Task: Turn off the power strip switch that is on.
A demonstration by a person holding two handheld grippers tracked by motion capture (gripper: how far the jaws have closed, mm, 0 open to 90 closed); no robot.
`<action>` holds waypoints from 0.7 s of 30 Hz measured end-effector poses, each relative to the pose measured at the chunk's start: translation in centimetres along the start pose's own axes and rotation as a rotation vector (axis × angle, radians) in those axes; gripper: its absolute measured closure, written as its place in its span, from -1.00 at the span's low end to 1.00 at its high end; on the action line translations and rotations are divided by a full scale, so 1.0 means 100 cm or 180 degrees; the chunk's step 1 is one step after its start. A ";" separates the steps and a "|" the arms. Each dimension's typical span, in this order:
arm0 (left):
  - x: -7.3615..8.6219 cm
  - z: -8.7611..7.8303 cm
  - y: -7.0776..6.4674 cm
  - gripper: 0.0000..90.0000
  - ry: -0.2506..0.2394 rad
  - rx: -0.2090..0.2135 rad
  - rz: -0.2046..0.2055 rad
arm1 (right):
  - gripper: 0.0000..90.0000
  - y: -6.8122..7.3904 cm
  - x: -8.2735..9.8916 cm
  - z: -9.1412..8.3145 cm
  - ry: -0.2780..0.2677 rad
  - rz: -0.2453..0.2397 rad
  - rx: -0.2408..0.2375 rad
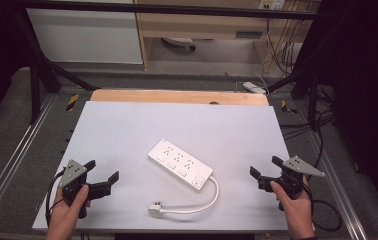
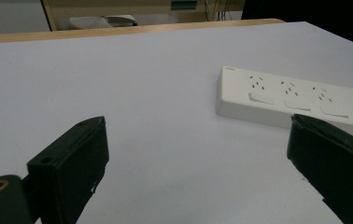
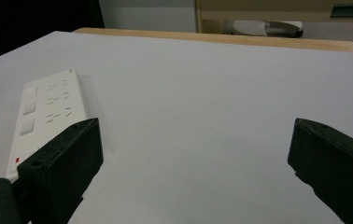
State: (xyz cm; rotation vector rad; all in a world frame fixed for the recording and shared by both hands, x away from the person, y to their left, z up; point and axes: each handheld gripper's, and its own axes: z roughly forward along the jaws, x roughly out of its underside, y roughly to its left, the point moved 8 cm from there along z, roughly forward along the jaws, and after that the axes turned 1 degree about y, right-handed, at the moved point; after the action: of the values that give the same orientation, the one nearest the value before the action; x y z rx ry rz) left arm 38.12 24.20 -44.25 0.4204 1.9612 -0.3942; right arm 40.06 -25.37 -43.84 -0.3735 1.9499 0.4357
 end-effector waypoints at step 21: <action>0.002 0.002 -0.003 -0.88 0.0045 0.0029 0.0051 | -0.92 0.005 -0.011 -0.011 -0.0138 0.0003 0.0057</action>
State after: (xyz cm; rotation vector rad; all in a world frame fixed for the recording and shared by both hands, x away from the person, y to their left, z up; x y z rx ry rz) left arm 38.11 23.85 -44.46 0.4455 1.9693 -0.3909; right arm 39.40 -25.42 -42.35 -0.3489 1.9110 0.4235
